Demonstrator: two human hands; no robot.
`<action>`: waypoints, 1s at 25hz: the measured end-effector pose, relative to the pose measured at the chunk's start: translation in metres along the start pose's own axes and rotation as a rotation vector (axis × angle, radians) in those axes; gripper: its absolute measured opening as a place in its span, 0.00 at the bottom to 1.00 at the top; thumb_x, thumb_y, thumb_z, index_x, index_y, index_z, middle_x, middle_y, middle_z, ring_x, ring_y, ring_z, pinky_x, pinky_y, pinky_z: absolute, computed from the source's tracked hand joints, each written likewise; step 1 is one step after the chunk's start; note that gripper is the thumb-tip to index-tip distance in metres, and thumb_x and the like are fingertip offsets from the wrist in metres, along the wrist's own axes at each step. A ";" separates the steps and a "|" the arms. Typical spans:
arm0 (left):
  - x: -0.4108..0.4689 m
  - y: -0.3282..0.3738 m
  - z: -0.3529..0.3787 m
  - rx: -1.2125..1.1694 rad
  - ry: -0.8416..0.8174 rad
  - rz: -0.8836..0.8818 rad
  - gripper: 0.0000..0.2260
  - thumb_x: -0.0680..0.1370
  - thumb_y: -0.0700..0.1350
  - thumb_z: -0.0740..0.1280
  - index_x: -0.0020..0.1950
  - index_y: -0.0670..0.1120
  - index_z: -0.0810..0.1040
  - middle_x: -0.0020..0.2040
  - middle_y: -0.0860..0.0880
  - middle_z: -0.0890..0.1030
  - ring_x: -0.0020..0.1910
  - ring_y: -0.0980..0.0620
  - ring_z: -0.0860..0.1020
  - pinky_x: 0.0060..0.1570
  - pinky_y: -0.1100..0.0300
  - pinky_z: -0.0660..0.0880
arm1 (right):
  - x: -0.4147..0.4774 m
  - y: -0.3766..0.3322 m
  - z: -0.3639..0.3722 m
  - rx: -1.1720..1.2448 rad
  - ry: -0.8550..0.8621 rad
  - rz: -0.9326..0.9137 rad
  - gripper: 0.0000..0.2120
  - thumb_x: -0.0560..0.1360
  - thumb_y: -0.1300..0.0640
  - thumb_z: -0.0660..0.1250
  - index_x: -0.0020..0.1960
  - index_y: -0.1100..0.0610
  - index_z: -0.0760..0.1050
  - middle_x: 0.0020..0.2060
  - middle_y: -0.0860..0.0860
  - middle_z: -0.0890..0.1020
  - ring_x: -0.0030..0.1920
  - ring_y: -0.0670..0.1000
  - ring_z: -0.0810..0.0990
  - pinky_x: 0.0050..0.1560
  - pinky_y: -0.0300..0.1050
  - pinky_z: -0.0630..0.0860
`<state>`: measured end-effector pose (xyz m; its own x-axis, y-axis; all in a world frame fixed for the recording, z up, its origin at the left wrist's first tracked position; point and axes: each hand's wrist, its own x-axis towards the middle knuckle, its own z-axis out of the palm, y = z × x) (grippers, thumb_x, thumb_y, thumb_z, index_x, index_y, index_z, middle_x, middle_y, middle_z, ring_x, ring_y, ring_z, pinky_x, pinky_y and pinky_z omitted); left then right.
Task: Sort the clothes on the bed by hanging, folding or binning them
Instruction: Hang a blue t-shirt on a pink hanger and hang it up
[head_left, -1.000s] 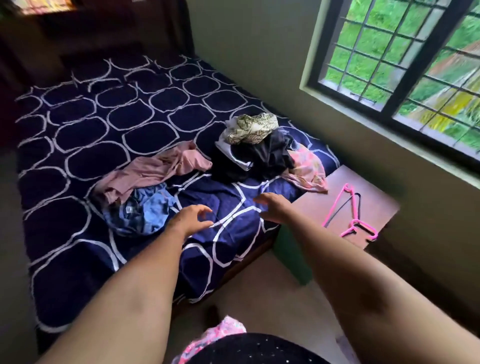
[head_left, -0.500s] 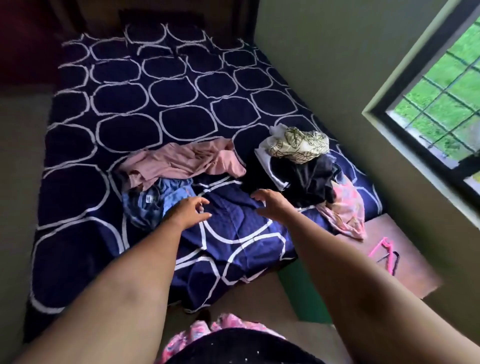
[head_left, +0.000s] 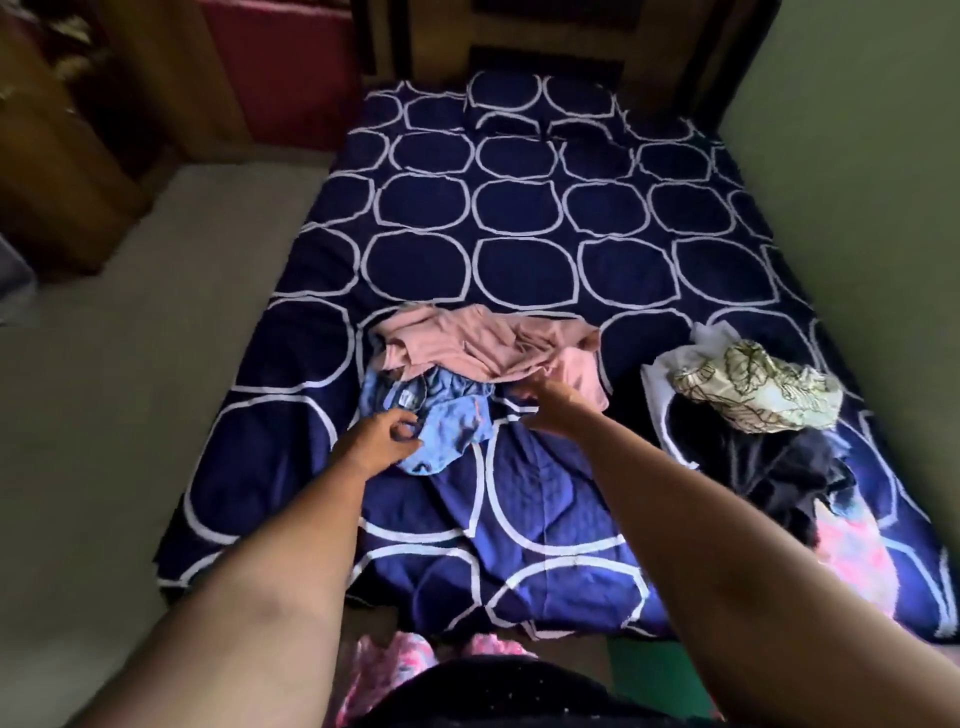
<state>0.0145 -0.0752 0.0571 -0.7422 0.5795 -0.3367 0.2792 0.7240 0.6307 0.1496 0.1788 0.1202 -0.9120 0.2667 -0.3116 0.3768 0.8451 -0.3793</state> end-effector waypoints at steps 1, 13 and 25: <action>-0.001 -0.003 0.000 -0.009 0.015 -0.004 0.18 0.70 0.47 0.76 0.58 0.51 0.79 0.40 0.53 0.78 0.44 0.46 0.80 0.49 0.55 0.76 | 0.010 -0.003 0.001 0.029 0.000 -0.024 0.23 0.71 0.61 0.69 0.66 0.58 0.74 0.60 0.57 0.78 0.61 0.58 0.76 0.58 0.43 0.69; 0.039 -0.089 0.049 0.302 0.065 -0.135 0.25 0.70 0.45 0.71 0.67 0.49 0.74 0.63 0.46 0.77 0.59 0.42 0.77 0.57 0.50 0.74 | 0.104 -0.008 0.108 -0.027 -0.206 -0.017 0.23 0.70 0.63 0.65 0.65 0.53 0.73 0.65 0.51 0.75 0.65 0.54 0.72 0.63 0.50 0.71; 0.087 -0.147 0.147 0.228 0.200 0.025 0.08 0.74 0.45 0.67 0.40 0.40 0.78 0.38 0.40 0.80 0.39 0.37 0.79 0.40 0.48 0.73 | 0.166 -0.039 0.233 -0.349 -0.214 -0.269 0.20 0.75 0.58 0.63 0.66 0.49 0.70 0.65 0.48 0.73 0.68 0.54 0.64 0.61 0.50 0.67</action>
<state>-0.0012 -0.0761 -0.1674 -0.8322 0.5295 -0.1647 0.4118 0.7890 0.4560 0.0217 0.0824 -0.1193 -0.9019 -0.0527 -0.4288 0.0222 0.9856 -0.1679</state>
